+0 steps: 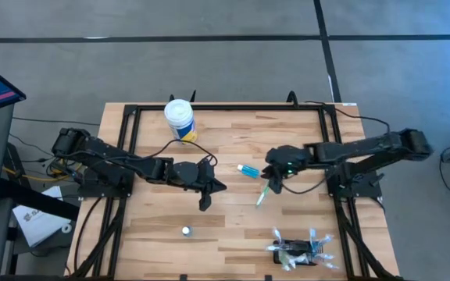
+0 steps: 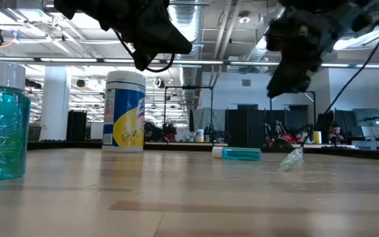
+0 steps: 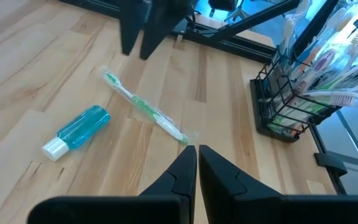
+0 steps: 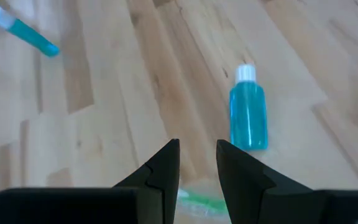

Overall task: Pick & Place toothbrushing station
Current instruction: Put the top blue mouthwash into the wire organizer

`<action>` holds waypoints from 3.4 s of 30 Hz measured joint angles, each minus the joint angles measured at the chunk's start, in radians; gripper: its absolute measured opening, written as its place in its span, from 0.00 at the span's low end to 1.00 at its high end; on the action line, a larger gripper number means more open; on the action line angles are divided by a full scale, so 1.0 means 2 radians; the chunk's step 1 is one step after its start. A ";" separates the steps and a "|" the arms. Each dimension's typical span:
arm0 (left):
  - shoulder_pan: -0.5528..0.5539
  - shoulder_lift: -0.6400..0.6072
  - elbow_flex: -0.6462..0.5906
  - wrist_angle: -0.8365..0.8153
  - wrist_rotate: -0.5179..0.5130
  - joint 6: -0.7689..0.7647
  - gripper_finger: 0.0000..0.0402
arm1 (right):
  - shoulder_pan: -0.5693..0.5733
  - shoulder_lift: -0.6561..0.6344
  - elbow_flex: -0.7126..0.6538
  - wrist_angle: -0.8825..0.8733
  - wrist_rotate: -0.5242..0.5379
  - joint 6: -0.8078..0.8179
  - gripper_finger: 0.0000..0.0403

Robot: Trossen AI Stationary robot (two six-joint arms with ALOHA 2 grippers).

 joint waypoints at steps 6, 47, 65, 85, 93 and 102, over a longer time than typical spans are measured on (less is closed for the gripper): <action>0.000 0.000 -0.014 0.000 0.000 -0.002 0.03 | -0.024 0.102 0.092 -0.049 -0.003 -0.062 0.24; -0.026 0.000 -0.047 0.011 -0.001 -0.015 0.03 | -0.101 0.416 0.398 -0.252 -0.055 -0.174 0.24; -0.026 0.000 -0.047 0.011 -0.001 -0.015 0.03 | -0.105 0.424 0.396 -0.242 -0.068 -0.174 0.24; -0.026 0.000 -0.047 0.011 -0.001 -0.015 0.03 | -0.105 0.456 0.397 -0.246 -0.073 -0.174 0.24; -0.026 0.000 -0.047 0.011 -0.001 -0.015 0.03 | -0.104 0.461 0.396 -0.242 -0.068 -0.180 0.24; -0.026 0.000 -0.047 0.011 -0.001 -0.015 0.03 | -0.104 0.461 0.398 -0.247 -0.068 -0.189 0.24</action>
